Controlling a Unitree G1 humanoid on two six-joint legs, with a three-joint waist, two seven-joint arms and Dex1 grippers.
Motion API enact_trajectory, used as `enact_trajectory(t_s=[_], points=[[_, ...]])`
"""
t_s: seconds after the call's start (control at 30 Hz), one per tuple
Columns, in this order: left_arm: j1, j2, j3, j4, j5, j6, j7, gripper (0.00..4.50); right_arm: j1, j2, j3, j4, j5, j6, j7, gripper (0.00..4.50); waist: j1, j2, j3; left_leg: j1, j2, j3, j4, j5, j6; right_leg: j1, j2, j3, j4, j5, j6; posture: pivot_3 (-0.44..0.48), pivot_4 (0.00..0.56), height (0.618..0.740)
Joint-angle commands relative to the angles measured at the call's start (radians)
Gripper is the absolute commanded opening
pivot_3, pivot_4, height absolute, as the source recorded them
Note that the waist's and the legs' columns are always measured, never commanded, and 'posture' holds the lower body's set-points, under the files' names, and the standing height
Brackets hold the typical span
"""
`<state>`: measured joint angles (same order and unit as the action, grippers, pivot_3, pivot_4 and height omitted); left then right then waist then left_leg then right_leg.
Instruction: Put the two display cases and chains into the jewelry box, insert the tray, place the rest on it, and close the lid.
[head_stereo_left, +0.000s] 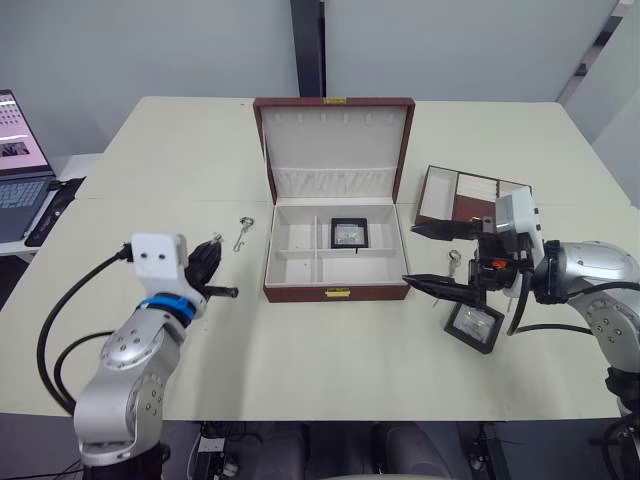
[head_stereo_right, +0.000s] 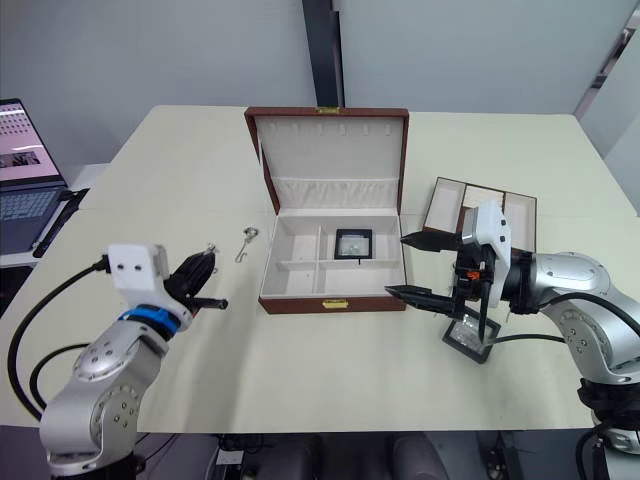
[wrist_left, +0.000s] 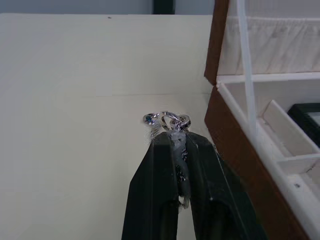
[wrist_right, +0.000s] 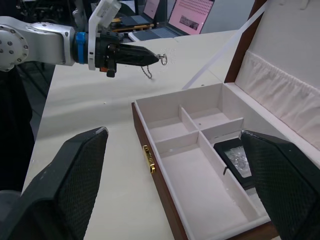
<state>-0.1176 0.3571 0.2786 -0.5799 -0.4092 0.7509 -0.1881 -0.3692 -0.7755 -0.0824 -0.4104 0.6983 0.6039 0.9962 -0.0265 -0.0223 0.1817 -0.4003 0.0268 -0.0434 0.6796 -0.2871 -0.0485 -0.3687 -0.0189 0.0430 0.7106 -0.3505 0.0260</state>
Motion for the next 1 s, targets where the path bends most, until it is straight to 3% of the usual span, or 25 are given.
enact_trajectory(t_s=[0.03, 0.4, 0.73, 1.0], points=[[-0.089, 0.02, -0.033, -0.036, -0.024, 0.043, -0.001, 0.01, 0.008, 0.0, -0.042, -0.03, 0.01, -0.01, -0.024, 4.5, 0.0, 0.0, 0.0, 0.0, 0.0, 0.0, 0.0, 0.0, 0.0, 0.0, 0.0, 0.0, 0.0, 0.0, 0.0, 0.0, 0.15, 0.74], [-0.311, -0.022, -0.171, 0.116, -0.009, 0.046, -0.014, 0.01, 0.083, 0.003, -0.117, -0.113, 0.032, 0.022, -0.147, 4.5, -0.001, 0.0, 0.0, 0.0, 0.0, 0.001, 0.0, 0.0, 0.0, 0.0, 0.001, 0.0, 0.0, 0.0, 0.0, 0.0, 0.15, 0.74], [-0.35, -0.043, -0.192, 0.275, 0.049, -0.036, -0.023, 0.01, 0.128, -0.008, -0.149, -0.167, 0.052, 0.049, -0.205, 4.5, 0.0, 0.0, 0.0, 0.0, 0.0, 0.001, 0.0, 0.0, 0.0, 0.0, 0.001, 0.0, 0.0, 0.0, 0.0, 0.0, 0.15, 0.74], [-0.339, -0.059, -0.206, 0.31, 0.063, -0.067, -0.043, 0.01, 0.129, 0.0, -0.143, -0.182, 0.057, 0.057, -0.227, 4.5, 0.0, 0.0, 0.0, 0.0, 0.0, 0.001, 0.0, 0.0, -0.001, 0.0, 0.001, 0.0, 0.0, 0.0, 0.0, 0.0, 0.15, 0.74]])
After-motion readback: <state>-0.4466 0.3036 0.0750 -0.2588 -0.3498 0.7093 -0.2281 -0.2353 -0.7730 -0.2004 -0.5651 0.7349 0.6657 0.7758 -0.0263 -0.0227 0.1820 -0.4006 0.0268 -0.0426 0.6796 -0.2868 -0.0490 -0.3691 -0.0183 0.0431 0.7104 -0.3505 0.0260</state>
